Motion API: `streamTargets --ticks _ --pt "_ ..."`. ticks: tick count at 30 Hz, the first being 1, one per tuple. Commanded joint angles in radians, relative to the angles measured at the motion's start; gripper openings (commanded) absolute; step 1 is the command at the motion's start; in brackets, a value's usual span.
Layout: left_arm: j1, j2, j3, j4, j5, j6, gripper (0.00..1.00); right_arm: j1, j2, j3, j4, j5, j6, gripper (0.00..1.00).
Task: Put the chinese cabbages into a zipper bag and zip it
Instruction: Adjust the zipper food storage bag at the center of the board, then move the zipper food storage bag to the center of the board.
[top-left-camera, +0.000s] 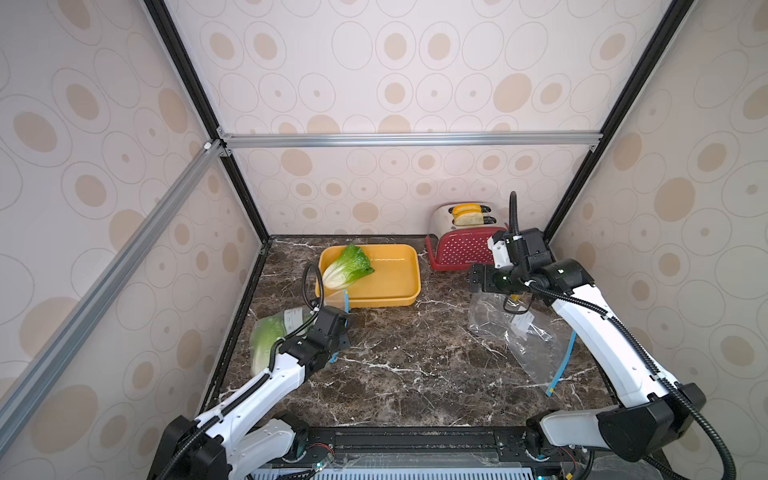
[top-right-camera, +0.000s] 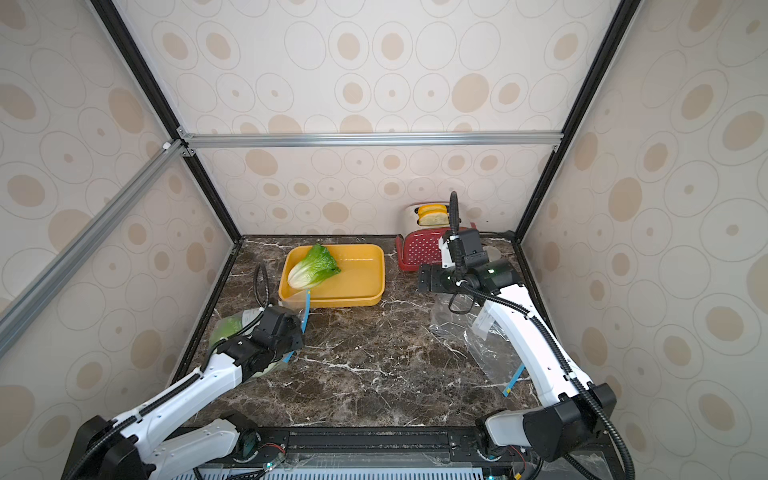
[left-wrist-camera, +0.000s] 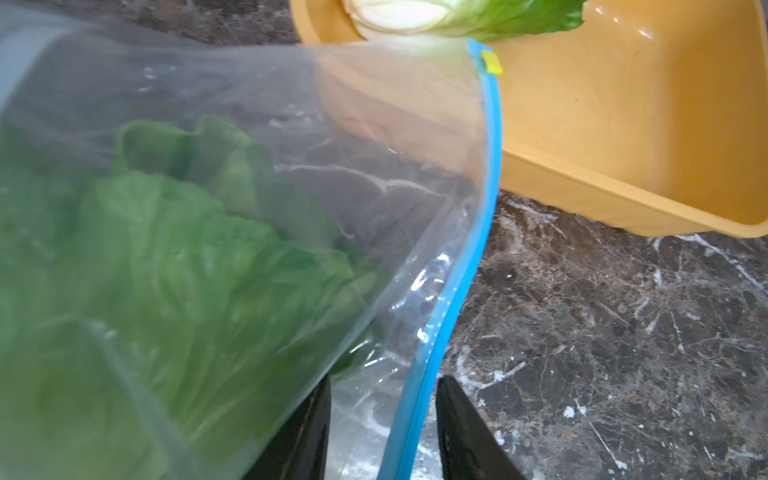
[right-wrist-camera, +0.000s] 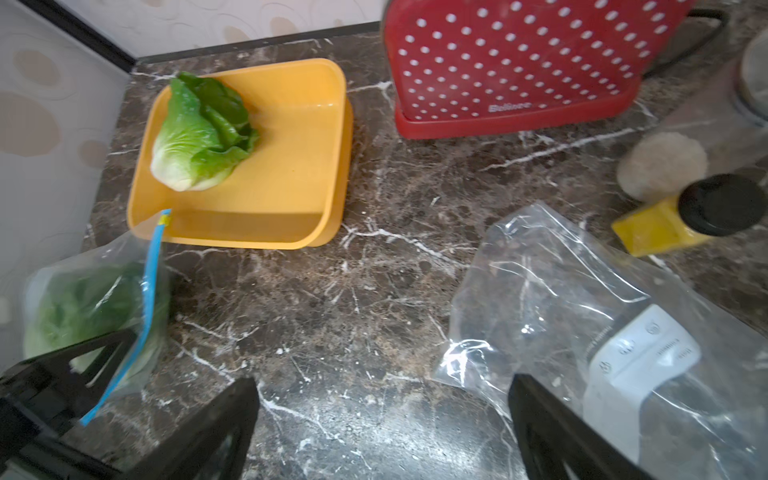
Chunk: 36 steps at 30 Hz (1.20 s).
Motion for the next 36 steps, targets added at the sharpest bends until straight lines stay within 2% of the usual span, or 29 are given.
streamTargets --ticks 1,6,9,13,16,19,22,25,29,33,36 --pt "0.017 -0.095 -0.03 -0.113 -0.104 -0.062 0.42 -0.037 -0.056 -0.054 -0.067 0.077 0.044 1.0" --pt "0.05 -0.154 -0.059 -0.101 -0.039 -0.068 0.4 -0.173 -0.126 -0.17 -0.059 0.05 0.091 1.0" --pt "0.051 -0.139 0.023 -0.071 0.011 -0.01 0.41 -0.252 -0.152 -0.238 -0.058 0.004 0.129 1.0" --pt "0.013 -0.04 0.158 -0.039 0.095 0.035 0.45 -0.292 -0.162 -0.342 0.015 -0.079 0.139 1.0" --pt "-0.079 0.063 0.256 0.012 0.119 0.071 0.5 -0.294 -0.129 -0.39 0.066 -0.139 0.15 1.0" --pt "-0.126 0.184 0.353 0.062 0.221 0.09 0.53 -0.294 -0.083 -0.427 0.117 -0.17 0.147 1.0" --pt "-0.193 0.273 0.435 0.088 0.219 0.127 0.56 -0.288 -0.016 -0.436 0.15 -0.22 0.136 1.0" --pt "-0.214 0.35 0.492 0.138 0.273 0.13 0.59 -0.266 0.045 -0.431 0.164 -0.241 0.114 1.0" --pt "-0.241 0.441 0.557 0.184 0.308 0.13 0.58 -0.211 0.088 -0.421 0.161 -0.25 0.074 0.96" --pt "-0.28 0.565 0.657 0.197 0.339 0.149 0.61 -0.183 0.056 -0.464 0.185 -0.322 0.059 0.92" --pt "-0.299 0.671 0.735 0.234 0.394 0.16 0.62 -0.189 0.012 -0.46 0.129 -0.274 0.059 0.93"
